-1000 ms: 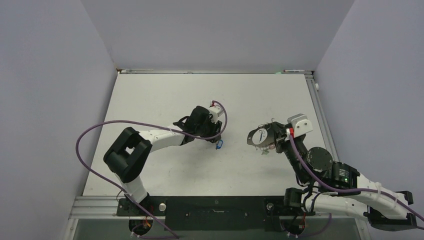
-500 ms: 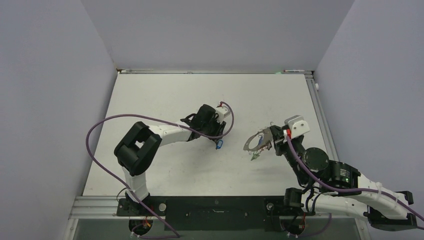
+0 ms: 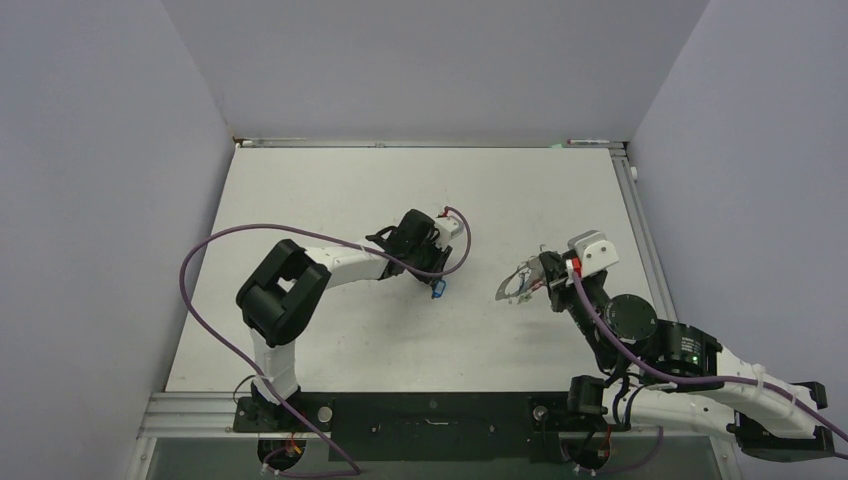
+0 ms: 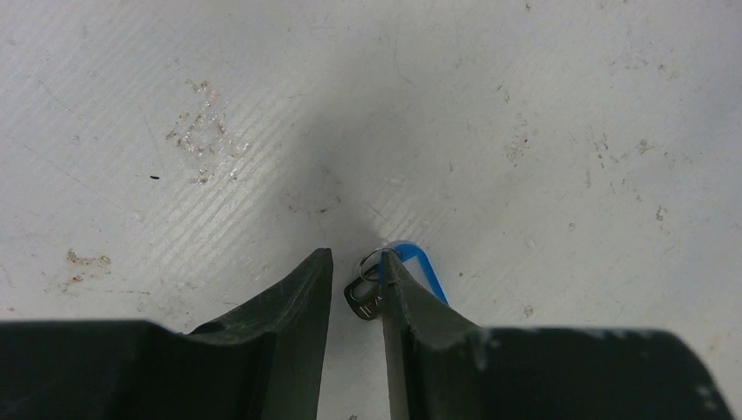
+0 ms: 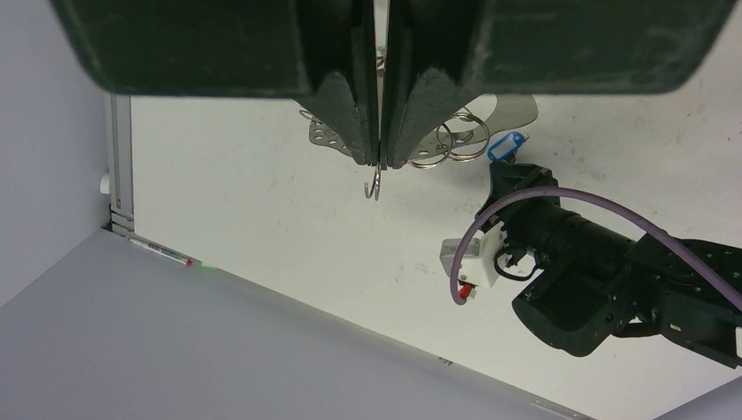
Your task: Put the keys on the keyring
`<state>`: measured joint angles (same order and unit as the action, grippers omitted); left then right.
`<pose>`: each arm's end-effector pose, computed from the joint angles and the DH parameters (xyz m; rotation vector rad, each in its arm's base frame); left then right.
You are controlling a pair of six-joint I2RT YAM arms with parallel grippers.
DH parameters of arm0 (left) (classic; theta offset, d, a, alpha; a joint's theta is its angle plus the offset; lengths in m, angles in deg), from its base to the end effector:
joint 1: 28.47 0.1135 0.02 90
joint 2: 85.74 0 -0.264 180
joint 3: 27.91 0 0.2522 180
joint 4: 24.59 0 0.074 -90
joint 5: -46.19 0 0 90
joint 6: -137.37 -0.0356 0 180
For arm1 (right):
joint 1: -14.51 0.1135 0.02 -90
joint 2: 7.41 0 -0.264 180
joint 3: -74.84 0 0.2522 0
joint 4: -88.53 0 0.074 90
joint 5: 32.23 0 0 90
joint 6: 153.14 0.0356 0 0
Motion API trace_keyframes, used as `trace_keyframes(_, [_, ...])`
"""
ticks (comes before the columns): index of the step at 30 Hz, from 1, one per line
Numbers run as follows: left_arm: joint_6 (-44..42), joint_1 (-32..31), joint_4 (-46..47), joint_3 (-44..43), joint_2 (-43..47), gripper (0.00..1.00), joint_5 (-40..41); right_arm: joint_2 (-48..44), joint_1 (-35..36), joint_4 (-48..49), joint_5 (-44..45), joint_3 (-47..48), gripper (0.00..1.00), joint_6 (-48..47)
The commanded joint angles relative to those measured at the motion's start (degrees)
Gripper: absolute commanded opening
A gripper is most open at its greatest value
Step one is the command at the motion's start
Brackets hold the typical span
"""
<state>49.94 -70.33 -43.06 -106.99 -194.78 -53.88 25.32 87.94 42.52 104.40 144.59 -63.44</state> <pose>0.2915 -0.2695 0.1555 0.9107 2.3048 -0.5575 0.0523 0.0851 0.3927 -0.4828 1.6141 0.2573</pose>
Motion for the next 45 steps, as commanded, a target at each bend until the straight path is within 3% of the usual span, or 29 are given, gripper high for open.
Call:
trace_keyframes(1, [-0.97, -0.08, 0.85, -1.83, -0.59, 0.23, -0.24, 0.89, -0.39, 1.23, -0.2, 2.07, 0.05, 0.3])
trace_keyframes(12, [-0.77, -0.14, 2.32, -0.97, -1.09, 0.19, -1.12, 1.46, -0.42, 1.33, -0.22, 2.03, 0.05, 0.3])
trace_keyframes(23, [1.06, -0.67, 3.43, 0.31, -0.87, 0.06, -0.1, 1.9, -0.44, 1.33, -0.44, 2.11, 0.05, 0.3])
trace_keyframes(27, [2.46, -0.67, 6.45, 3.11, 1.94, 0.0, -0.78, 2.19, -0.45, 1.41, -0.49, 2.02, 0.05, 0.3])
trace_keyframes(34, [8.3, -1.51, 9.04, 10.24, 8.78, 0.0, 2.2, 3.2, -0.46, 2.77, -1.16, 1.77, 0.05, 0.3])
trace_keyframes(45, [11.46, -7.88, 6.7, 18.95, 19.76, 0.01, 9.55, 5.82, -0.46, 6.23, -2.06, 0.85, 0.05, -1.74])
